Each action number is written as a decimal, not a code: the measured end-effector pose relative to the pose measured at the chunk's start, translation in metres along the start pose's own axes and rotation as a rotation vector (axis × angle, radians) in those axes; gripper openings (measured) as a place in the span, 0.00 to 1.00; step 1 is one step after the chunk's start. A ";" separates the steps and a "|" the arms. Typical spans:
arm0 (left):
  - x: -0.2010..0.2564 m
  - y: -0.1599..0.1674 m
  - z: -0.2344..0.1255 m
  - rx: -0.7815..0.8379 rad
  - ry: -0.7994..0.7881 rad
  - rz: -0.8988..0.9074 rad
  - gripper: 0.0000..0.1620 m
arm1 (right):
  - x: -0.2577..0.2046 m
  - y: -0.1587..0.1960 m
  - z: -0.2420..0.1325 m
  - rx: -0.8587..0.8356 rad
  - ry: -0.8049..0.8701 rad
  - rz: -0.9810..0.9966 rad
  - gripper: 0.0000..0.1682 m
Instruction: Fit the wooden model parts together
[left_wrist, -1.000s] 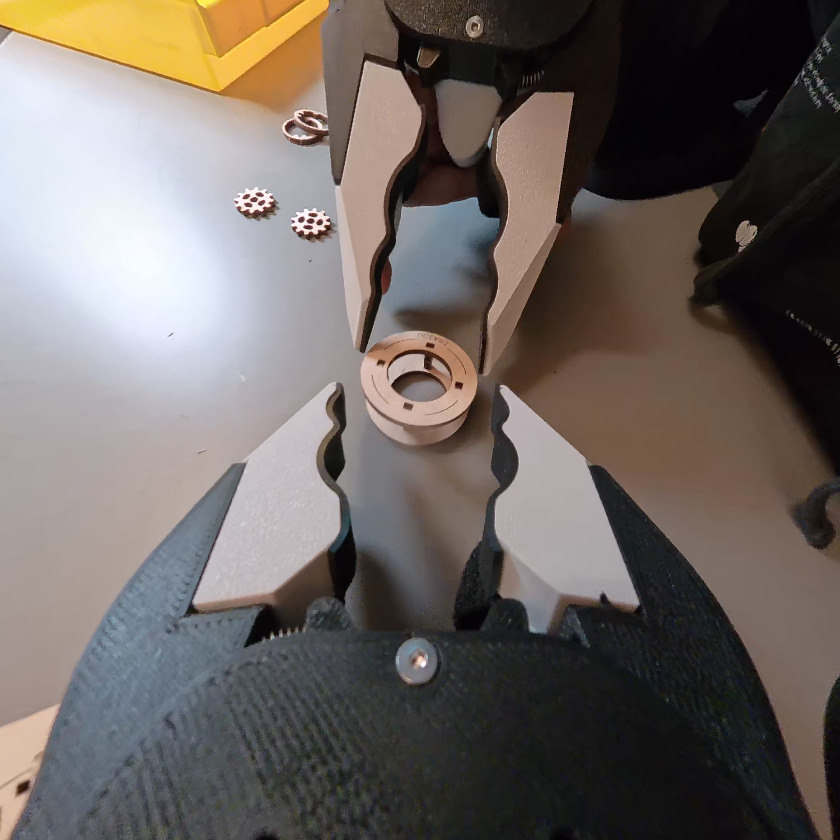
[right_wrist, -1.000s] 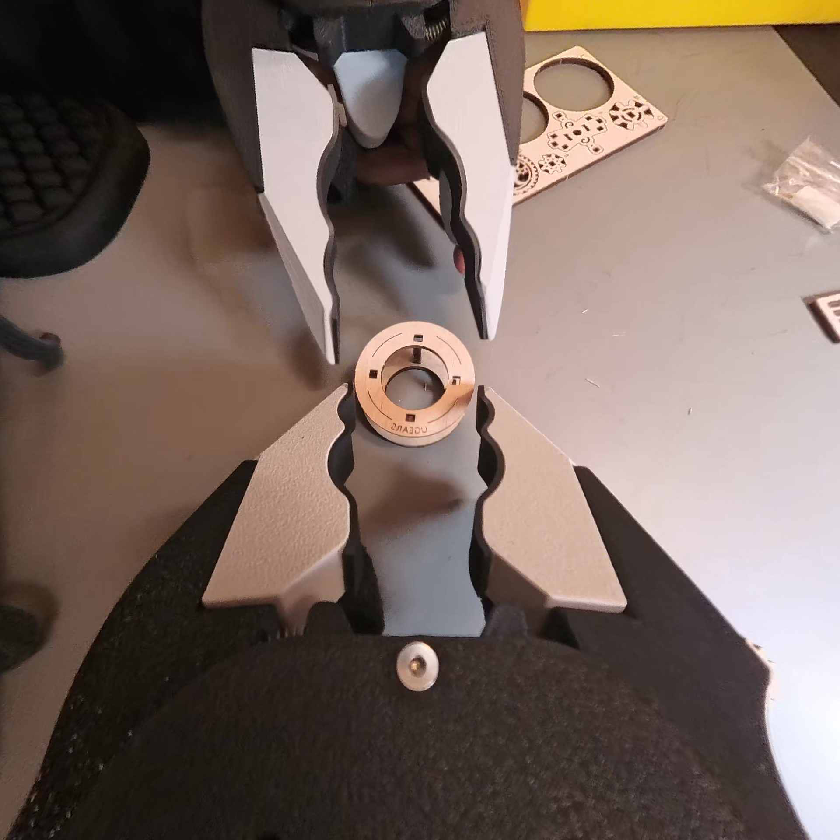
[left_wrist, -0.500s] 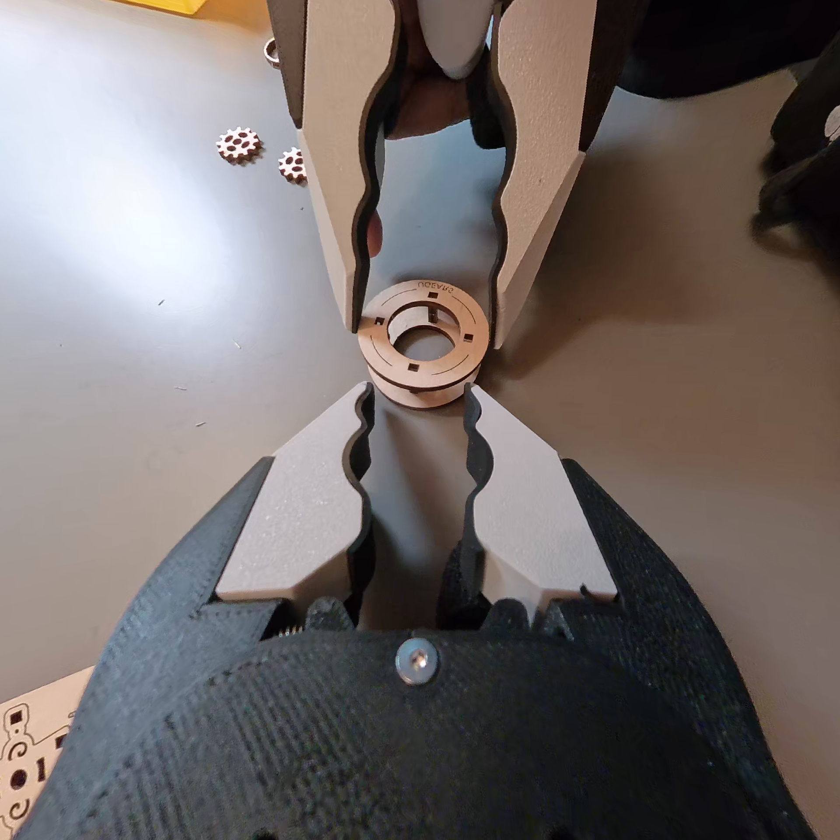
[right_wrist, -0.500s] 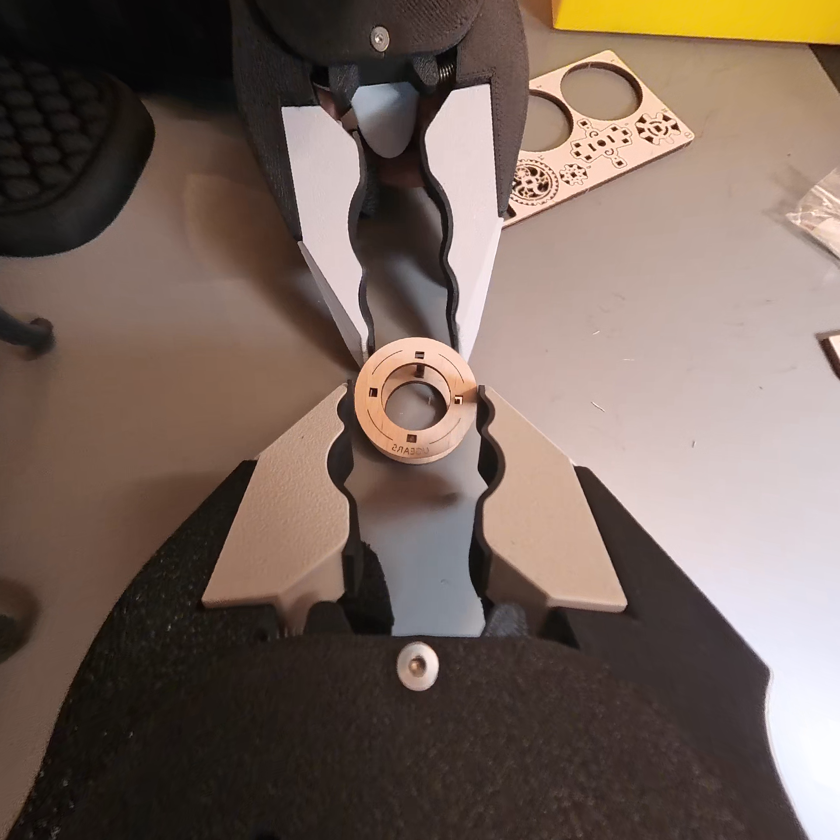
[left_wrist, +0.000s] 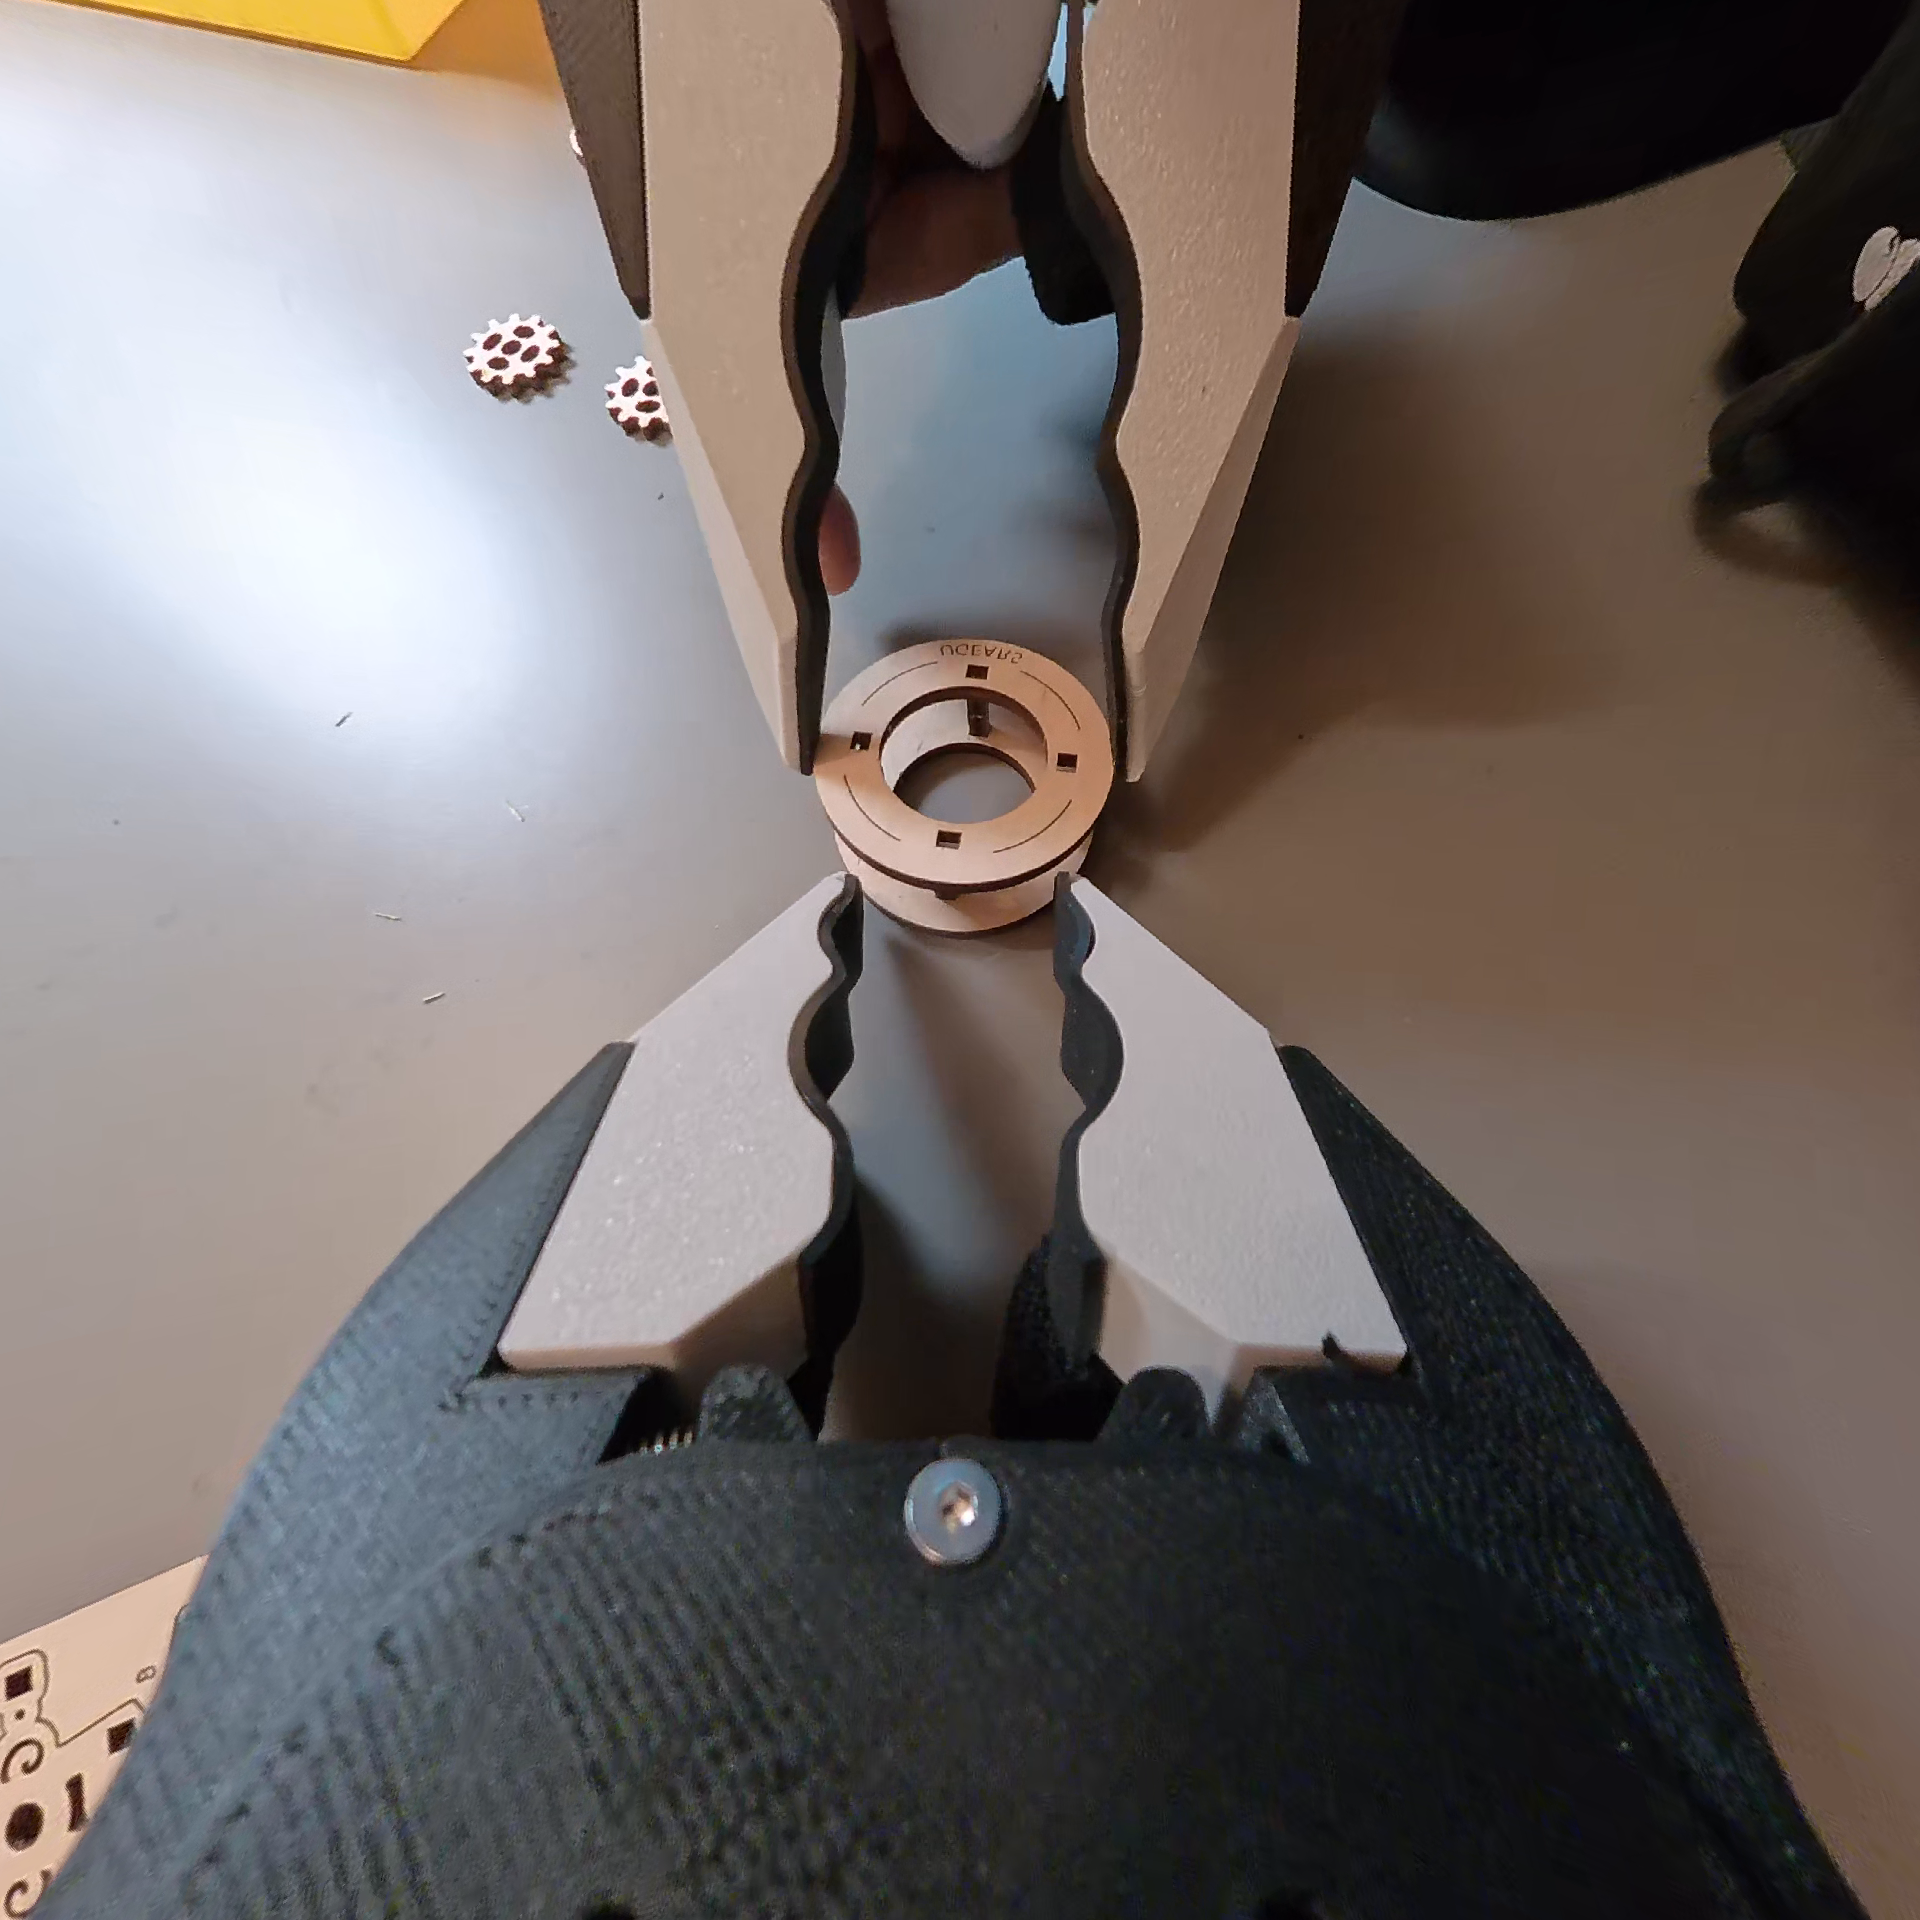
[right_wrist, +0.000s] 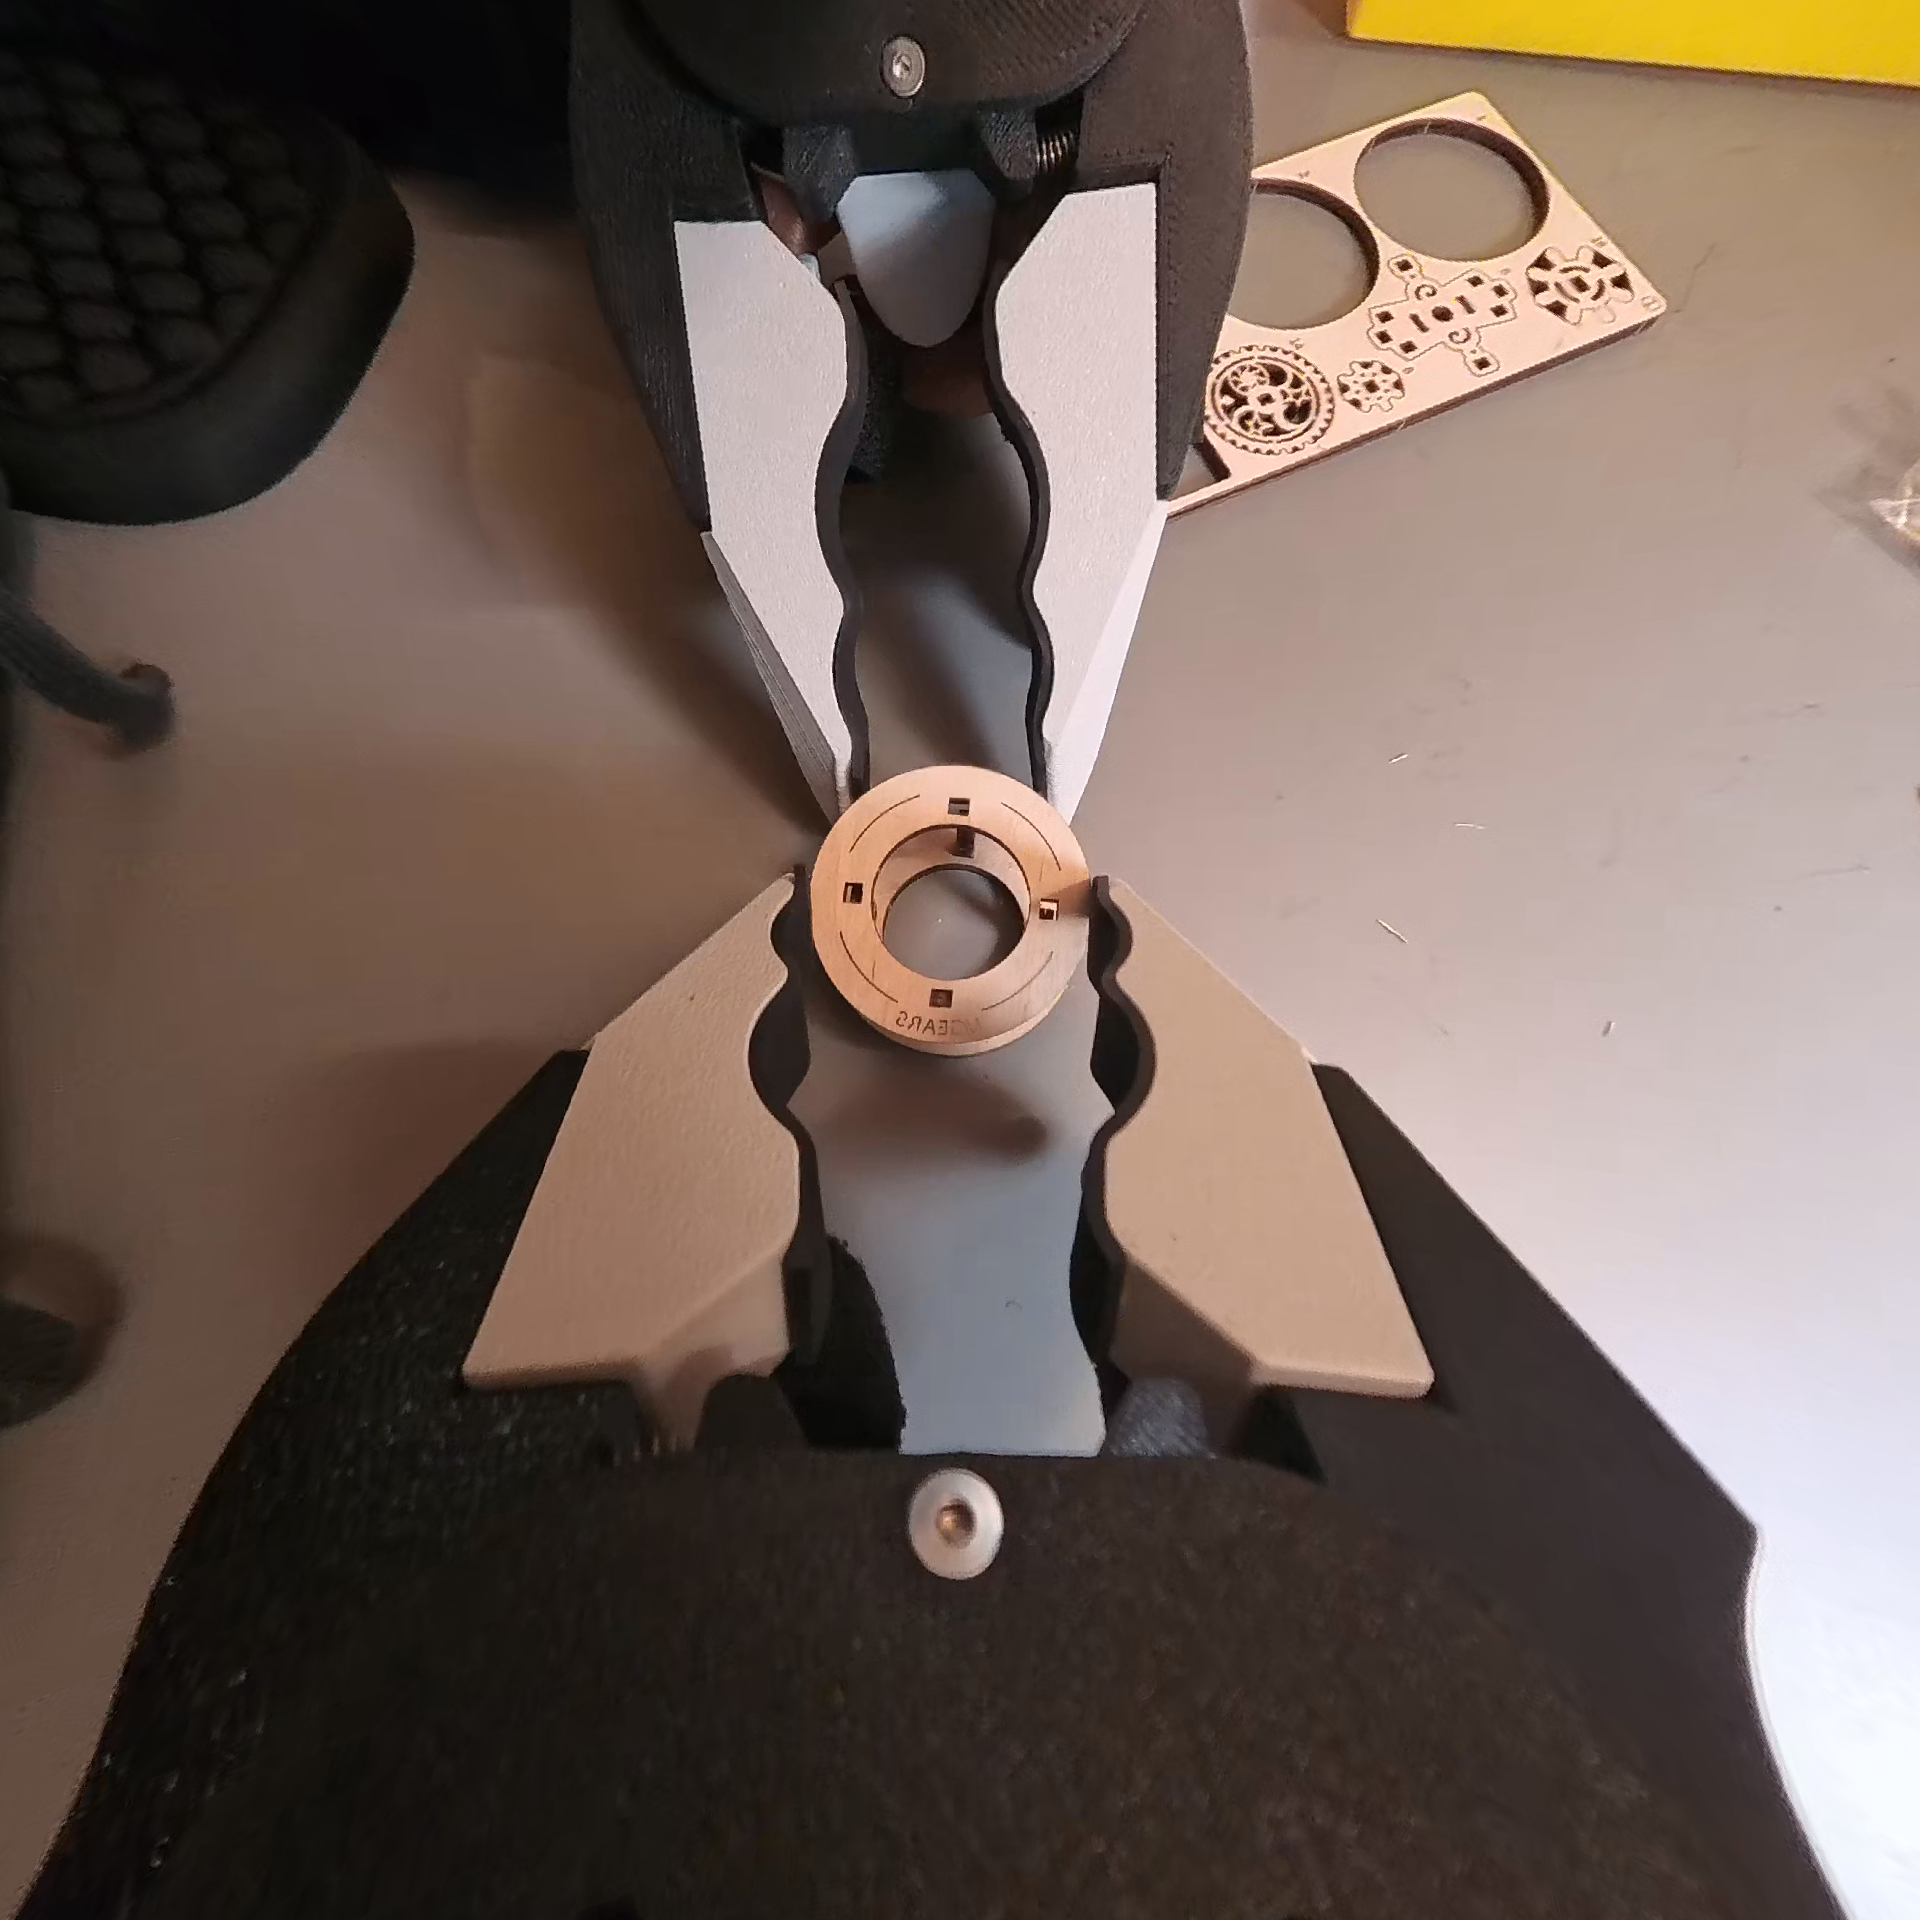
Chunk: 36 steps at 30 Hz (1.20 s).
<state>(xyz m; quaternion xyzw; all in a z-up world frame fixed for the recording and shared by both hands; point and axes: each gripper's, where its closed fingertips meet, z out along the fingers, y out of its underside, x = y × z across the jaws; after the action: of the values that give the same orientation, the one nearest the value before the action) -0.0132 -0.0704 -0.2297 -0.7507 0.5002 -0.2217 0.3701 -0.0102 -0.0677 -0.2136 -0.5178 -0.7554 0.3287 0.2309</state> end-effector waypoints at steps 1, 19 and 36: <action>0.000 0.000 0.000 0.000 0.000 -0.002 0.22 | 0.000 0.000 0.000 -0.006 0.002 0.001 0.30; -0.027 -0.013 -0.013 0.089 0.059 -0.100 0.13 | -0.016 0.005 -0.006 0.012 -0.079 -0.068 0.30; 0.024 -0.026 -0.003 0.070 0.182 -0.068 0.27 | -0.037 0.010 -0.012 0.039 -0.172 -0.132 0.30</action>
<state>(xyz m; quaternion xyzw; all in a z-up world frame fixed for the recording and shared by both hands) 0.0092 -0.0881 -0.2086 -0.7305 0.4981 -0.3188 0.3415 0.0175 -0.0964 -0.2129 -0.4322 -0.7984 0.3703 0.1964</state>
